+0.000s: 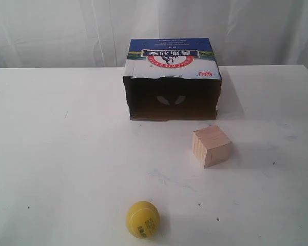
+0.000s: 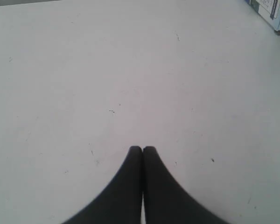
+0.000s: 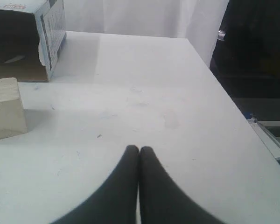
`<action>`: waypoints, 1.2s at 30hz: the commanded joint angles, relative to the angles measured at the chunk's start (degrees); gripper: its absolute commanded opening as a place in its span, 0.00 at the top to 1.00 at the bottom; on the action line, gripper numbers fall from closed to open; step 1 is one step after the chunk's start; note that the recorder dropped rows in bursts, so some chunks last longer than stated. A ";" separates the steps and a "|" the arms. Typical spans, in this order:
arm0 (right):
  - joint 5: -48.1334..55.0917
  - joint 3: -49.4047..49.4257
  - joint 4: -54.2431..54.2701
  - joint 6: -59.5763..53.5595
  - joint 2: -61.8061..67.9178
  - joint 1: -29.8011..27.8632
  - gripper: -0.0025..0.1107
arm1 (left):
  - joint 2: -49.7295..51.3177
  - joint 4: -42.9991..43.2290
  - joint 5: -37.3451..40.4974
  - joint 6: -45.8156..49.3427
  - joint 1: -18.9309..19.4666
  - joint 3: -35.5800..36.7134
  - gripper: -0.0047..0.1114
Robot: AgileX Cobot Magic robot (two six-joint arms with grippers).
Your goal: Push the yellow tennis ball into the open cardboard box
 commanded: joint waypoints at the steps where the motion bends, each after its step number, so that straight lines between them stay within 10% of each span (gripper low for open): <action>1: -0.21 0.24 -0.01 0.27 -0.29 -0.45 0.98 | -0.24 -0.30 0.09 0.21 0.04 0.16 0.96; 18: -0.21 0.24 -0.01 0.27 -0.29 -0.45 0.98 | -0.24 -25.75 -19.31 -8.18 0.04 0.16 0.96; 26: -0.21 0.24 -0.01 0.27 -0.29 -0.45 0.98 | 5.08 -22.05 -49.51 -28.08 0.04 -7.82 0.96; 29: -0.21 0.24 -0.01 0.27 -0.29 -0.45 0.98 | 15.94 -9.03 -37.27 -25.43 0.04 -20.97 0.96; 32: -0.21 0.24 -0.01 0.27 -0.29 -0.45 0.98 | 34.86 16.21 -8.80 -33.18 0.04 -40.12 0.96; 36: -0.21 0.24 -0.01 0.27 -0.29 -0.45 0.98 | 47.87 3.96 21.79 -0.90 0.04 -51.46 0.96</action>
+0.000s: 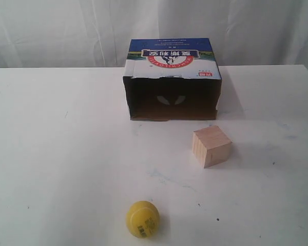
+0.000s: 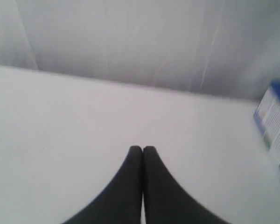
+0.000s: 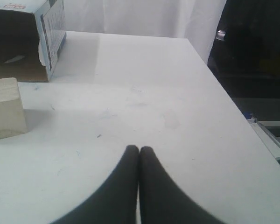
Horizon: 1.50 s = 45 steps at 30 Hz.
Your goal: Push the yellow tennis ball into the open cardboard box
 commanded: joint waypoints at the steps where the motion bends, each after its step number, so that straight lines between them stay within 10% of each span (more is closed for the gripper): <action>1: -0.21 0.24 -0.01 0.27 -0.29 -0.45 0.98 | 7.62 -23.73 25.52 36.60 -0.02 -4.13 0.96; 3: -0.21 0.24 -0.01 0.27 -0.29 -0.45 0.98 | 14.54 -62.13 35.56 73.43 -0.02 2.58 0.96; 5: -0.21 0.24 -0.01 0.27 -0.29 -0.45 0.98 | 18.58 -84.30 35.08 89.45 -1.12 9.83 0.96; 14: -0.21 0.24 -0.01 0.27 -0.29 -0.45 0.98 | 23.09 -109.84 19.22 113.08 -22.18 25.22 0.96; 19: -0.21 0.24 -0.01 0.27 -0.29 -0.45 0.98 | 26.28 -109.84 11.70 119.95 -28.26 22.77 0.96; 35: -1.72 0.24 -7.71 -8.09 -0.29 -0.45 0.98 | 40.63 -109.84 29.96 138.70 -31.59 19.13 0.96; 39: -33.53 0.24 16.47 11.40 -0.29 -0.33 0.98 | 44.95 -109.84 25.44 143.06 -31.59 18.62 0.96; 41: -35.14 0.24 29.32 30.44 -0.29 -0.33 0.98 | 44.95 -109.84 22.31 143.04 -31.59 16.93 0.96; 45: -30.39 -1.70 22.03 41.36 -0.29 -0.33 0.98 | 46.44 -109.84 24.14 143.04 -31.59 15.00 0.96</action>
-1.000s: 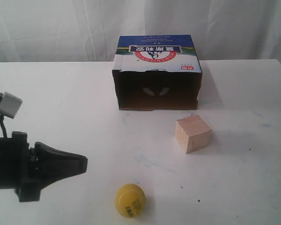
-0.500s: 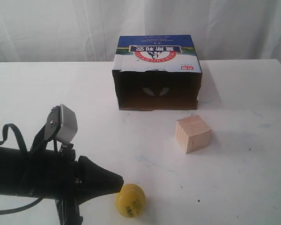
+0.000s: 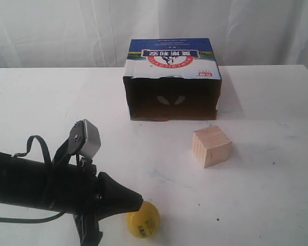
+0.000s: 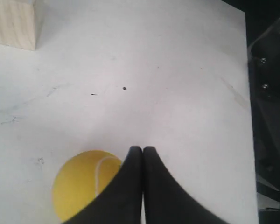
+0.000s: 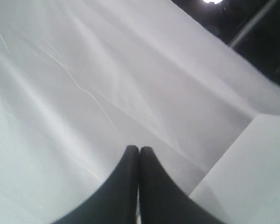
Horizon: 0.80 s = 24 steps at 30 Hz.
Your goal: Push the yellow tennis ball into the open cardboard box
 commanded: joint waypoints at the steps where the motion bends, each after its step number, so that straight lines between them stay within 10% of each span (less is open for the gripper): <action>1: -2.60 -2.42 -5.43 10.55 0.54 -0.33 0.98 | 1.84 -1.32 4.96 9.15 -0.40 -1.23 0.96; 6: 8.83 -13.10 -42.39 -12.45 31.51 -0.47 0.98 | 3.03 -1.32 4.68 9.16 -0.40 -1.10 0.96; 14: 39.19 -28.33 -42.23 -20.90 59.62 -0.47 0.98 | 3.94 -1.32 1.29 9.16 -0.40 -1.10 0.96; 18: 44.31 -31.29 -28.15 -26.85 64.14 0.19 0.98 | 6.52 -1.32 2.51 9.16 -0.54 -0.97 0.96; 24: 49.47 -31.29 9.62 -68.03 69.71 6.95 0.98 | 9.91 -1.32 2.75 9.16 -0.82 -0.49 0.96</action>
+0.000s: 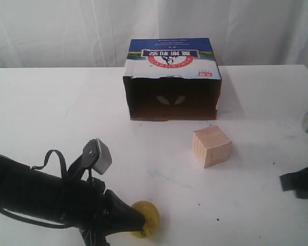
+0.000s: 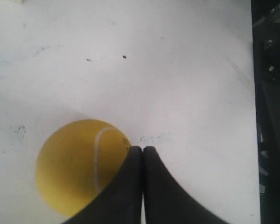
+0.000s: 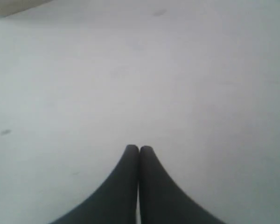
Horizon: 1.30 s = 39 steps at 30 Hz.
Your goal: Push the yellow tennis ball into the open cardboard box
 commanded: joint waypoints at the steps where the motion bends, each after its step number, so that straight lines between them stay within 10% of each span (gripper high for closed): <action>1: -0.32 -0.39 18.13 -19.12 3.18 4.58 0.98 | 1.23 -1.32 1.62 9.16 -0.37 0.58 0.96; 39: 5.88 -0.39 35.79 -43.88 4.55 8.60 0.98 | 2.04 -1.32 -6.71 9.16 -0.37 -7.47 0.96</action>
